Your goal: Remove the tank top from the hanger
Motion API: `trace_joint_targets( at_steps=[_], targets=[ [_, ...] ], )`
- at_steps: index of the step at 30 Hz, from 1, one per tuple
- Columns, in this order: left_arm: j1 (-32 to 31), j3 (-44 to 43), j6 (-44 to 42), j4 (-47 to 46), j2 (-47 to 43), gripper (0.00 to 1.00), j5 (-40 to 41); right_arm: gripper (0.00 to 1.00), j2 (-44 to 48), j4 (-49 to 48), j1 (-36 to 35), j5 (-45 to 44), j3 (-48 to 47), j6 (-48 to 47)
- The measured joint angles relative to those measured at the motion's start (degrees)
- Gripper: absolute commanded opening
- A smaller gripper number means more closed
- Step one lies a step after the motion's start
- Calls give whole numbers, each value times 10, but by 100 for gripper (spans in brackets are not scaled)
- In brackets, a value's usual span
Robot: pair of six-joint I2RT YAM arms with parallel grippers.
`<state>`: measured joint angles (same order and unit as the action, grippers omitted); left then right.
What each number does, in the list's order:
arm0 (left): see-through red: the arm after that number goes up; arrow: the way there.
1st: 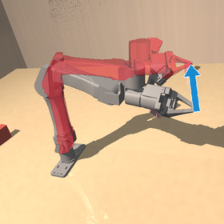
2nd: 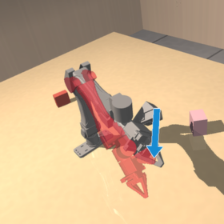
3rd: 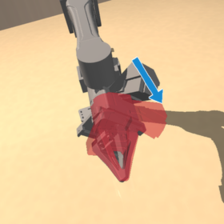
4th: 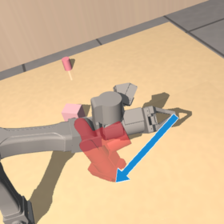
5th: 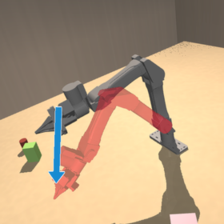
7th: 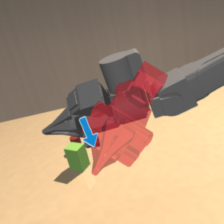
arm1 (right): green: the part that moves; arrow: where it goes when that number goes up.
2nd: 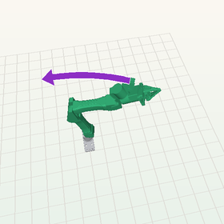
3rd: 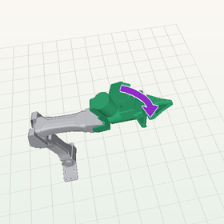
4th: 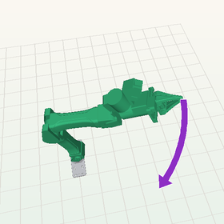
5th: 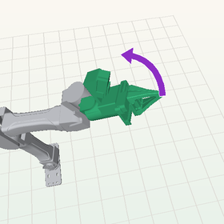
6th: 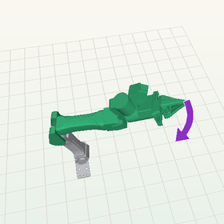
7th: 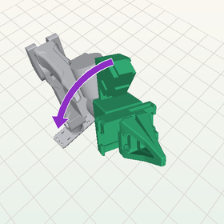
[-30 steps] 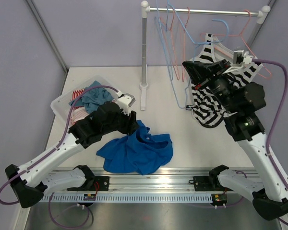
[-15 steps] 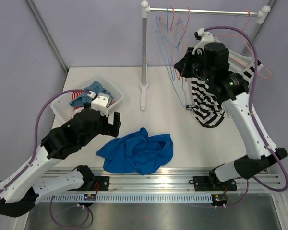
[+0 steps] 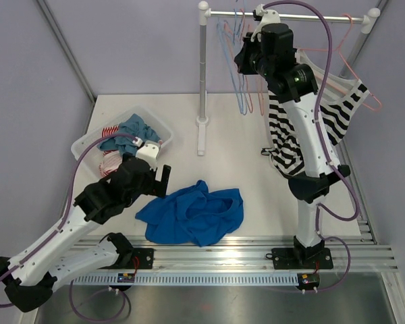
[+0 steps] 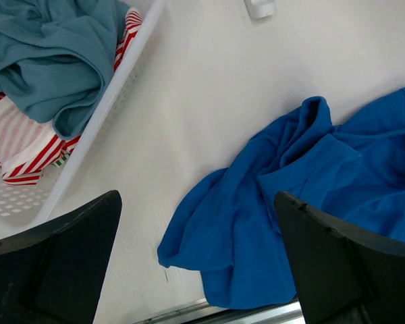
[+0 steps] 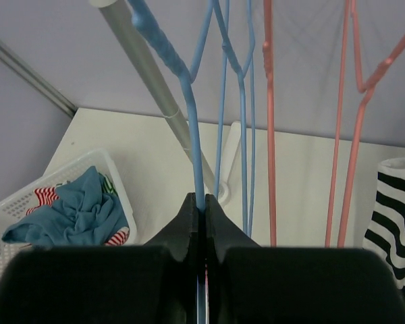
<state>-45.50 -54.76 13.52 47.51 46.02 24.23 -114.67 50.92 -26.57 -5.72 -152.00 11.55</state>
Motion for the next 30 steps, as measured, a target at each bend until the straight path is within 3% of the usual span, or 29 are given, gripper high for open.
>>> trace_joint_targets(
  at_steps=[23,25,26,29,30],
  targets=[
    [48,5,-17,-33,-2,99,-87,0,-118,-67,0,-58,-27,-19],
    [50,5,-17,-35,-2,99,-91,12,-118,-69,0,-58,-27,-21],
    [51,5,-17,-35,-2,99,-92,26,-118,-70,-1,-57,-27,-21],
    [52,5,-16,-35,-1,99,-95,35,-115,-75,-1,-54,-18,-24],
    [52,5,-16,-35,0,99,-95,49,-110,-75,-2,-53,-13,-24]
  ],
)
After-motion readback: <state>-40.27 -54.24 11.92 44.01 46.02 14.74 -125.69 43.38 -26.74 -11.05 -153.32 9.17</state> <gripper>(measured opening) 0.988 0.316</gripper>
